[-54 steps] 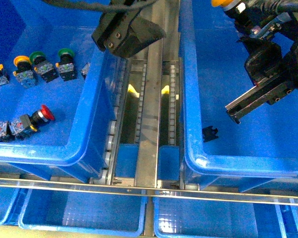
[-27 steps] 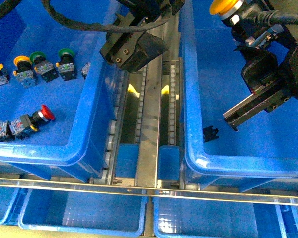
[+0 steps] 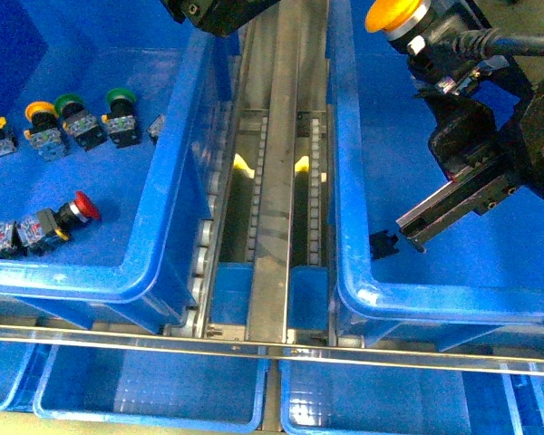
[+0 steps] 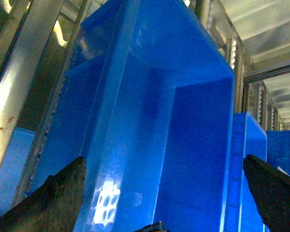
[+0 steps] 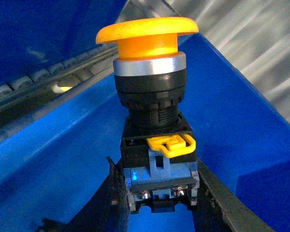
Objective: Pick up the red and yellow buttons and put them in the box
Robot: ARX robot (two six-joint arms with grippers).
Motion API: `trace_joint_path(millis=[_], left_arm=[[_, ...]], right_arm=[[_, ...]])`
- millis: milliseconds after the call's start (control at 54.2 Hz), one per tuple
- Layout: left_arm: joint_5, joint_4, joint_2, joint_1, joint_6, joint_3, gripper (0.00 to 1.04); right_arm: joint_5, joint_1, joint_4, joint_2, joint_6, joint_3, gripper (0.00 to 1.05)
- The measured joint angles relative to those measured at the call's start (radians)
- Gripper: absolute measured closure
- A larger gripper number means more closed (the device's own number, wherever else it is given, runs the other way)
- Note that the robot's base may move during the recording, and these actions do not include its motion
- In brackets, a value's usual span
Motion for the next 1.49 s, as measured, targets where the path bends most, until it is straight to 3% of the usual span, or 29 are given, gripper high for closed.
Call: trace_joint_path(millis=[295,461,885,941,959,1033,1162,1402,1494], left_arm=[[0.002,-0.035,-0.247,0.030,0.092,-0.305,0.08],[-0.050,-0.104,-0.415,0.106,0.186,-0.494,0.08],[-0.212,-0.208,-0.838,0.154,0.426,-0.731,0.08],[-0.333,-0.029,-0.888,0.150,0.523,-0.829,0.16],[-0.381,0.095,-0.920,0.154,0.611,-0.893,0.22],[-0.394,0.326,-1.007,0.195,0.809,-1.018,0.38],[-0.330,0.328,-1.094,0.258,0.918,-1.061,0.59],[-0.246,0.250,-1.214,0.351,0.965,-1.109,0.98],[-0.223,0.222,-1.256,0.380,0.967,-1.121,1.02]], right_arm=[[-0.029,-0.058,0.000,-0.002,0.000,-0.002,0.78],[-0.065,-0.097,-0.025,-0.016,-0.006,0.001,0.78],[-0.100,-0.249,-0.156,-0.156,0.033,0.004,0.78],[-0.095,-0.272,-0.185,-0.186,0.056,0.005,0.78],[-0.094,-0.279,-0.196,-0.198,0.066,0.005,0.78],[-0.080,-0.293,-0.245,-0.250,0.111,0.006,0.78],[-0.064,-0.285,-0.311,-0.301,0.144,0.006,0.78],[-0.032,-0.247,-0.364,-0.324,0.185,0.005,0.78],[-0.024,-0.235,-0.370,-0.329,0.192,0.007,0.78]])
